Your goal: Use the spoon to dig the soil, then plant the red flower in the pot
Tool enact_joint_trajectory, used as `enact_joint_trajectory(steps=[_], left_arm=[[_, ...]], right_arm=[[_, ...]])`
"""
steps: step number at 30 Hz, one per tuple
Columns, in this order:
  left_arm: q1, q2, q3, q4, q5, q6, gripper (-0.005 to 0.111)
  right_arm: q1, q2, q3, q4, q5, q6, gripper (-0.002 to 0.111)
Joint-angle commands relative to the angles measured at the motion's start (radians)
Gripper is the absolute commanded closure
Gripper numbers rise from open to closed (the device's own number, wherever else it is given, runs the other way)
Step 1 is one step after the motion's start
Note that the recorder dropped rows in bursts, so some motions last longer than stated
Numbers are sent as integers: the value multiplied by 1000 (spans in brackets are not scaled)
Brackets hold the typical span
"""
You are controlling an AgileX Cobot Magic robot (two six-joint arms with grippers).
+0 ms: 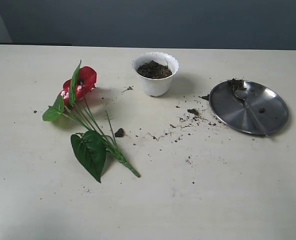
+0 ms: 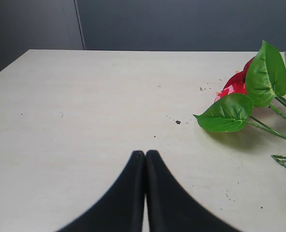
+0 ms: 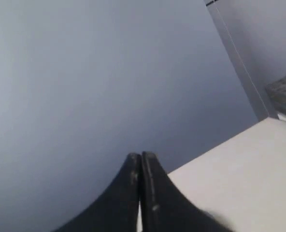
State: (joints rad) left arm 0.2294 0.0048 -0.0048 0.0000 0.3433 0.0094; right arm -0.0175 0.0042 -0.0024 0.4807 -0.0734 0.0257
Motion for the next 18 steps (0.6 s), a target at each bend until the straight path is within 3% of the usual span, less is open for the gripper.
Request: enact_joint_trajectory(steps=[1, 9, 15, 18], left_arm=[[-3, -5, 5, 0, -11, -2, 106], [-3, -5, 5, 0, -11, -2, 106], [-3, -5, 5, 0, -11, -2, 106], [-3, -5, 5, 0, -11, -2, 106]], right_arm=[[-1, -4, 2, 1, -140, -4, 108], [-1, -4, 2, 1, -421, 24, 108], [-1, -4, 2, -34, -672, 281, 108], [-1, -4, -58, -95, -653, 399, 108]])
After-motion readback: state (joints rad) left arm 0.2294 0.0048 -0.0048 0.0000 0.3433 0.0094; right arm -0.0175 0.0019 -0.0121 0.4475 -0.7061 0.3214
